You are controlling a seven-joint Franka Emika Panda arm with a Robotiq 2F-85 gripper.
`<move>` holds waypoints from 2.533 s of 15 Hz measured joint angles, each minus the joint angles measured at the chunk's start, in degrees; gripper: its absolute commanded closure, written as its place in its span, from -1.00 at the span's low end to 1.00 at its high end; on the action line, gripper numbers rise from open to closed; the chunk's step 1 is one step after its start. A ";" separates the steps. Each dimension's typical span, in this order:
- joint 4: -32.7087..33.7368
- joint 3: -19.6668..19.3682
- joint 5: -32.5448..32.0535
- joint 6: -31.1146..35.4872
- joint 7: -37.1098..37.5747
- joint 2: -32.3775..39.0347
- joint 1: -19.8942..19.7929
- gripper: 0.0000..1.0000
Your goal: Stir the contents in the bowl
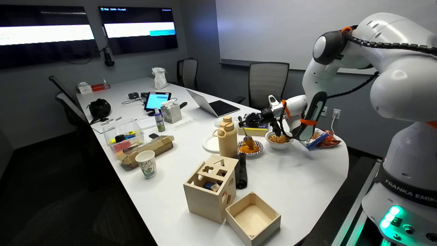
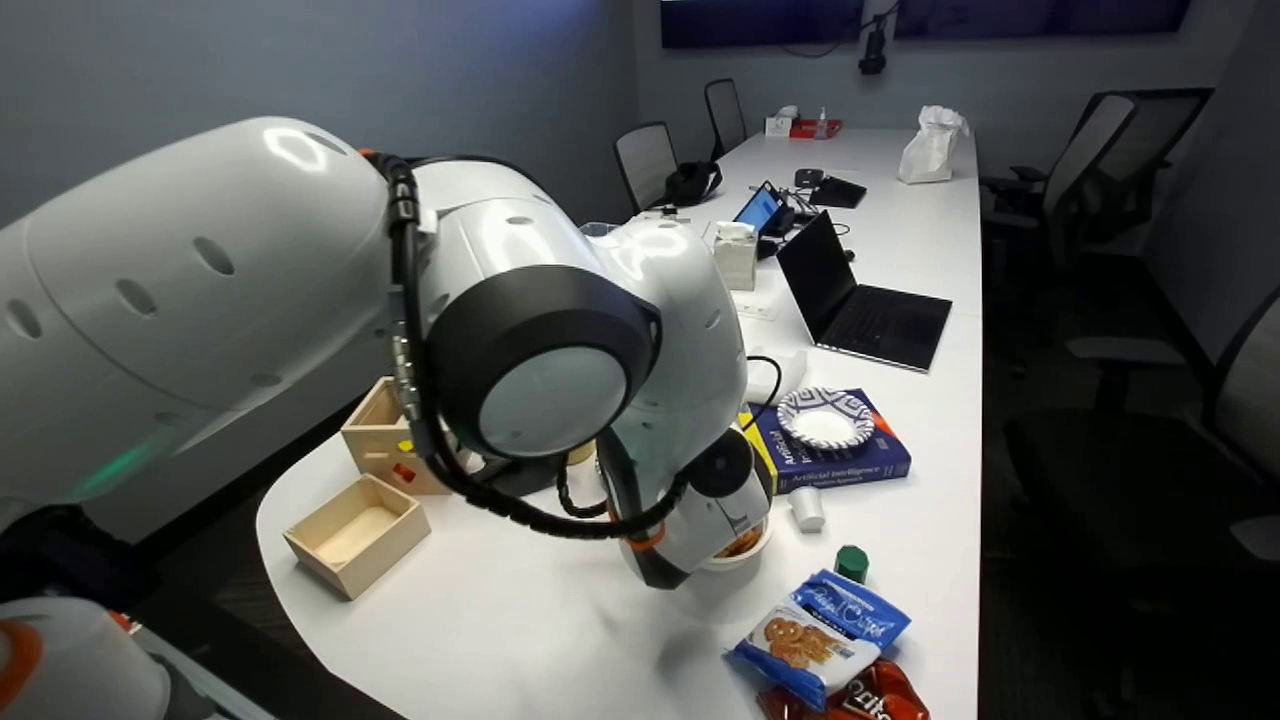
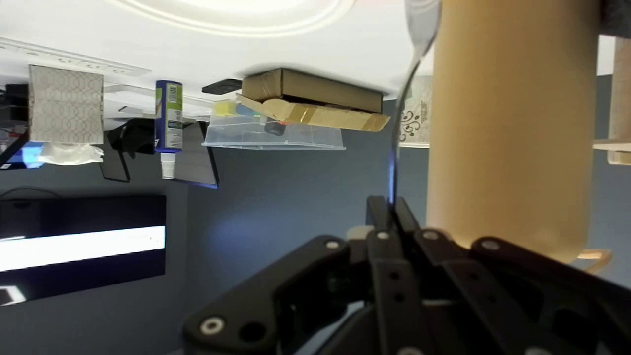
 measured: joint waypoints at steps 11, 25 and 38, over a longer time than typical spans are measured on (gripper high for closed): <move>-1.62 -4.83 -1.18 -0.06 -0.56 -3.02 5.06 0.98; -1.61 -8.04 5.58 -0.08 -1.66 -4.08 8.54 0.98; -3.08 -10.61 2.01 -0.06 -0.88 -5.54 11.40 0.98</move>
